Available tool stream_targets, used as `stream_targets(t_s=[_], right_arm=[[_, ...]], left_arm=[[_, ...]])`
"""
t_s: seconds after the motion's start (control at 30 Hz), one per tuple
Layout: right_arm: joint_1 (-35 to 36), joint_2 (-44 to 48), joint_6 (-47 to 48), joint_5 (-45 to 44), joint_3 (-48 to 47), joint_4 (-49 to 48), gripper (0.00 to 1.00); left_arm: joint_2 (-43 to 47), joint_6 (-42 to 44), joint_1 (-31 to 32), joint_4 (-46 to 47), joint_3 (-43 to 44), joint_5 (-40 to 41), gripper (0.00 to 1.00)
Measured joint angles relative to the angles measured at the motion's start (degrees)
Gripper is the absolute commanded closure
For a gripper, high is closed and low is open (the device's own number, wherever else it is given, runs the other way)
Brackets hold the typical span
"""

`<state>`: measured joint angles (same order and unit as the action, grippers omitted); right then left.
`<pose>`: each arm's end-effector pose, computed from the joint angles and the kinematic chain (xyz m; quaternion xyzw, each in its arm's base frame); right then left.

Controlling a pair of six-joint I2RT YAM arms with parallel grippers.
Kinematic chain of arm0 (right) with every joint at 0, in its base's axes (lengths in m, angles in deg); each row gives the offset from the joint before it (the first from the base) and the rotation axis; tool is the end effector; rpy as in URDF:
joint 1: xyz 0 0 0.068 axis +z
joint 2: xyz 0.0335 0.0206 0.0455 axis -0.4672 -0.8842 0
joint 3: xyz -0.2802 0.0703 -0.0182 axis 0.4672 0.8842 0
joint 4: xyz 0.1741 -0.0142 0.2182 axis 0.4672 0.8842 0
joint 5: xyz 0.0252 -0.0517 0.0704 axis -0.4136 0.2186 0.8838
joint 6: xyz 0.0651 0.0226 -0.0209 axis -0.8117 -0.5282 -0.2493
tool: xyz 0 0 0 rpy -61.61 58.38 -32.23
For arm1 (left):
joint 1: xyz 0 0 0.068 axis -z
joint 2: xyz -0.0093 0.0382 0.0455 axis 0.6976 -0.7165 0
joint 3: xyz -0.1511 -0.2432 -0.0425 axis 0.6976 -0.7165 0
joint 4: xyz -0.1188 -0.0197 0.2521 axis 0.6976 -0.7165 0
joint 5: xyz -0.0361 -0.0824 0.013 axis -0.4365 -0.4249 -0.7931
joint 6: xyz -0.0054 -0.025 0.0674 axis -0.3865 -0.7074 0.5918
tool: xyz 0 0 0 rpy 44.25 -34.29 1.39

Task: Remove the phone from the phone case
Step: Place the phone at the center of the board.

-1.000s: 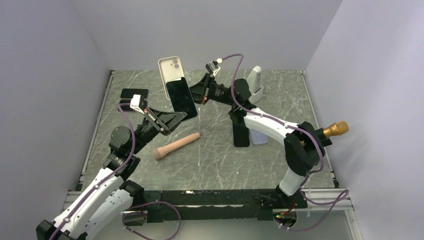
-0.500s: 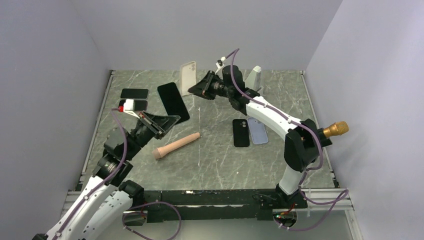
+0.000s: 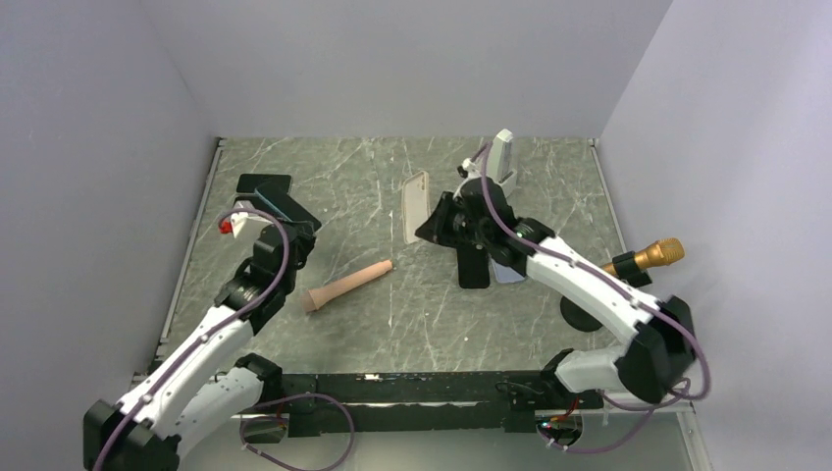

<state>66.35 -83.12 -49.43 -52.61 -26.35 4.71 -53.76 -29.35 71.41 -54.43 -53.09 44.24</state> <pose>0.2705 0.2220 0.3014 0.0294 0.8801 0.3446 0.3254 0.2007 -0.0691 0.2936 -0.3973 0.6936 -0.2546 0.5443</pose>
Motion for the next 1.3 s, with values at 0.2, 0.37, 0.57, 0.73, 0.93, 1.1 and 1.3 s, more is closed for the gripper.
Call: stream_targets(t_s=[0.2,0.37,0.57,0.73,0.93,1.1,1.3], right_arm=[[1.7,13.1,0.2,-0.5,5.8,0.9,1.0],[1.7,18.9,0.2,-1.1,8.1,2.1,1.0],[1.7,20.8,0.2,-1.1,8.7,2.4,1.0],[1.7,20.8,0.2,-1.1,8.7,2.5,1.0],[1.7,21.2,0.1,-0.9,9.4,2.2,1.0],[1.7,21.4,0.1,-0.7,10.3,2.3,1.0],[1.7,22.0,-0.1,-0.7,11.0,1.8,1.0]], left_arm=[[-7.8,-5.8,-9.2,5.8,-5.6,1.7,1.0],[-11.7,-13.7,-18.3,12.2,-9.7,0.1,1.0],[-19.5,-20.5,-26.8,25.0,-18.4,-4.0,1.0],[-25.2,-21.9,-29.0,31.1,-19.8,-5.4,1.0],[-33.3,-23.2,-29.8,40.1,-19.6,-6.1,1.0],[-39.3,-26.0,-29.8,45.5,-19.4,-6.3,1.0],[-43.8,-27.6,-29.8,50.4,-18.4,-6.4,1.0]])
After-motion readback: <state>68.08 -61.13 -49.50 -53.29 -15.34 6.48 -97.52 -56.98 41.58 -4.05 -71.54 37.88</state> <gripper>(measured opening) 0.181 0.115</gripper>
